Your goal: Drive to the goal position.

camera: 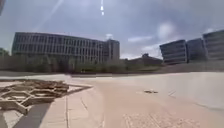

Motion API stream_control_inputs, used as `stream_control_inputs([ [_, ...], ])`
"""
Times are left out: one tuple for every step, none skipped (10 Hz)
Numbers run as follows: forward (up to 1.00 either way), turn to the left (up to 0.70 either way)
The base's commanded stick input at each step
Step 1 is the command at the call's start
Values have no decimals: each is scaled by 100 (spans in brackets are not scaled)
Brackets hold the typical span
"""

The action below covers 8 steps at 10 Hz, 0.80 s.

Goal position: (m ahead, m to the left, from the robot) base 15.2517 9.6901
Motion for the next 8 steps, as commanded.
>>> stream_control_inputs([
  [100,3],
  [100,3],
  [100,4],
  [100,11],
  [100,24],
  [100,40],
  [100,40],
  [100,29],
])
